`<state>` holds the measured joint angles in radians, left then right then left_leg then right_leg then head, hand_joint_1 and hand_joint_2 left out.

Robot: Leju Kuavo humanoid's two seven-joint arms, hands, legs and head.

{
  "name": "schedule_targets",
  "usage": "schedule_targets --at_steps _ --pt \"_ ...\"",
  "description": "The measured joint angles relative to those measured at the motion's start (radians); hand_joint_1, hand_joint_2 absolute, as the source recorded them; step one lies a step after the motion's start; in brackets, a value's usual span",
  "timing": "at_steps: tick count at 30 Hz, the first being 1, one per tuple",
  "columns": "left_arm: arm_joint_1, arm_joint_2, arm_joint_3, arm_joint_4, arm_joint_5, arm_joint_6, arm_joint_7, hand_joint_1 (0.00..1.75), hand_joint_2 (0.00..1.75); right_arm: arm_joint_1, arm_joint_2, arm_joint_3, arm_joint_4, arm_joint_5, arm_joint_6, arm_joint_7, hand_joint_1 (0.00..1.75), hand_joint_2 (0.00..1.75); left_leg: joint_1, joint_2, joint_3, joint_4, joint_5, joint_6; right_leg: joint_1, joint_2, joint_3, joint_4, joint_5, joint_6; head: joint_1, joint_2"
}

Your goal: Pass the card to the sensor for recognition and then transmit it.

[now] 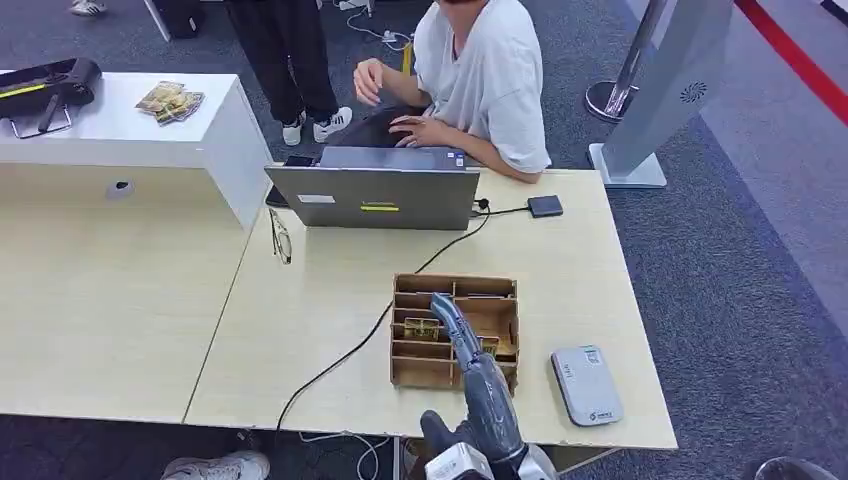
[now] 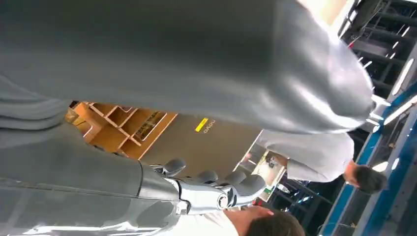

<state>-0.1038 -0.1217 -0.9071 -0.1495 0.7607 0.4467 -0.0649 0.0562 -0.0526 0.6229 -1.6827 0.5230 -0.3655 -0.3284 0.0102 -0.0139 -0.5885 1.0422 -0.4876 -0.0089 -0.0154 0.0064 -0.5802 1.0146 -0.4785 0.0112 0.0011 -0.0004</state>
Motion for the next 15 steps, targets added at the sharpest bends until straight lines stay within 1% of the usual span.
schedule_targets --at_steps 10,15 --pt "0.0 0.0 0.0 0.0 0.0 0.002 0.0 0.0 0.0 0.011 0.0 -0.01 0.0 -0.001 -0.004 -0.001 0.0 0.0 0.0 0.0 0.0 0.0 0.0 0.0 0.0 0.0 0.0 0.0 0.0 0.0 0.0 0.0" --pt "0.0 0.0 0.0 0.0 -0.001 0.004 0.0 0.0 0.0 0.017 0.0 -0.018 0.0 0.064 -0.049 0.003 0.0 0.0 0.0 0.0 0.0 0.0 0.0 0.0 0.0 0.0 0.0 0.0 0.0 0.0 0.0 0.0"
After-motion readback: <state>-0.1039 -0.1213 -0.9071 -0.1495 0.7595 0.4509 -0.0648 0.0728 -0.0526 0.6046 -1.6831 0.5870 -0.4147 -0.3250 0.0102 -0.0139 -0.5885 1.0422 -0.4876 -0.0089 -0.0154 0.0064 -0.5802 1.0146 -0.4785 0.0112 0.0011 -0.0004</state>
